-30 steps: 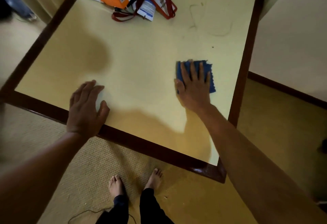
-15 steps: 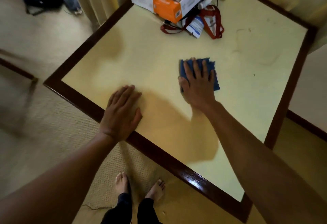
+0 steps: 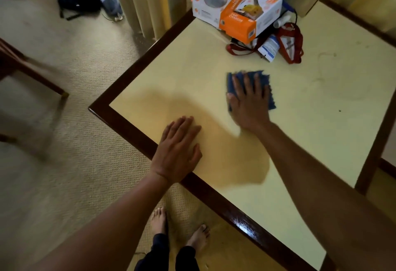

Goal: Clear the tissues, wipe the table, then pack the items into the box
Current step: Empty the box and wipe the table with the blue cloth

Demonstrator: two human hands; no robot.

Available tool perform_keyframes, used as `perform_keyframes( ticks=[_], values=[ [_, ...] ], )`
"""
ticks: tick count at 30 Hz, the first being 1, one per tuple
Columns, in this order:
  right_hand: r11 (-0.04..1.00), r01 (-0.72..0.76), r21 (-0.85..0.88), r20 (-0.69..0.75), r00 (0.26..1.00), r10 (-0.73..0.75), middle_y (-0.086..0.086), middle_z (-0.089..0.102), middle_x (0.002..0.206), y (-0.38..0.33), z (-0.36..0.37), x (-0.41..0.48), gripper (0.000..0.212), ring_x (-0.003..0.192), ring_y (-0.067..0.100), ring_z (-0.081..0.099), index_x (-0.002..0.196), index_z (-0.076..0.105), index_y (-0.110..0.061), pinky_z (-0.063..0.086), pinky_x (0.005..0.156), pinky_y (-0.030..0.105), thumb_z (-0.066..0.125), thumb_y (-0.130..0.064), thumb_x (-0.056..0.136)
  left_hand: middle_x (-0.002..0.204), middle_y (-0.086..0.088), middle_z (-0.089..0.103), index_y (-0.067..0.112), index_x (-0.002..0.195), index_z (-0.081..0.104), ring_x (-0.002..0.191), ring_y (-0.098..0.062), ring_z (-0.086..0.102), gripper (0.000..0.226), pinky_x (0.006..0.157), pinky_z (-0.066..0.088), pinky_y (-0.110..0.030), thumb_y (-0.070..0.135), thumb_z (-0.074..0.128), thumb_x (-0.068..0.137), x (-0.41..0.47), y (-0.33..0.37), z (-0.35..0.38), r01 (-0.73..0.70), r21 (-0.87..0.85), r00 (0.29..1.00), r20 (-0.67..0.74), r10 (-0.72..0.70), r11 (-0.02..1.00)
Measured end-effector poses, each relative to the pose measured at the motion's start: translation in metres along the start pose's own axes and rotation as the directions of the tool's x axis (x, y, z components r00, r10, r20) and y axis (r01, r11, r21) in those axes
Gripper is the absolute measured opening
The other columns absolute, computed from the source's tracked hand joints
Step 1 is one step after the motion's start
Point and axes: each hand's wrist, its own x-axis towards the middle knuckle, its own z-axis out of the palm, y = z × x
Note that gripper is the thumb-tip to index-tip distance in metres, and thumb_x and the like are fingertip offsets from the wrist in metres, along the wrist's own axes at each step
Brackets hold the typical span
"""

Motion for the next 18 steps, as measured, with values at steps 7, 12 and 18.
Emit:
perform_keyframes(
  ticks=[7, 12, 18],
  values=[
    [0.994, 0.083, -0.068, 0.037, 0.996, -0.080, 0.007, 0.023, 0.169, 0.051, 0.000, -0.110, 0.060, 0.156, 0.036, 0.016, 0.163, 0.016, -0.030, 0.021, 0.120, 0.062, 0.020, -0.050, 0.107, 0.158, -0.012, 0.042, 0.012, 0.149, 0.050, 0.149, -0.027, 0.036, 0.057, 0.116, 0.039, -0.054, 0.033, 0.056, 0.096, 0.010, -0.006, -0.022, 0.137, -0.308, 0.990, 0.057, -0.126, 0.941],
    [0.983, -0.185, 0.015, -0.025, 0.982, 0.185, 0.011, 0.023, 0.168, 0.012, -0.004, -0.017, 0.063, 0.155, 0.041, 0.014, 0.162, 0.022, -0.026, 0.015, 0.119, 0.068, 0.017, -0.053, 0.105, 0.158, -0.013, 0.043, 0.014, 0.149, 0.048, 0.149, -0.030, 0.036, 0.058, 0.116, 0.034, -0.055, 0.040, 0.052, 0.097, 0.045, -0.075, -0.059, 0.138, -0.074, 0.990, -0.011, -0.140, 0.988],
    [0.965, 0.260, 0.027, 0.044, 0.964, -0.261, 0.000, 0.007, 0.172, -0.111, 0.013, -0.140, 0.059, 0.159, 0.032, 0.000, 0.164, 0.015, -0.030, 0.008, 0.125, 0.060, 0.026, -0.048, 0.109, 0.164, -0.010, 0.034, 0.022, 0.152, 0.044, 0.153, -0.033, 0.025, 0.064, 0.122, 0.020, -0.055, 0.055, 0.040, 0.098, 0.042, -0.150, -0.074, 0.210, 0.158, 0.974, 0.058, -0.221, 0.965]
  ],
)
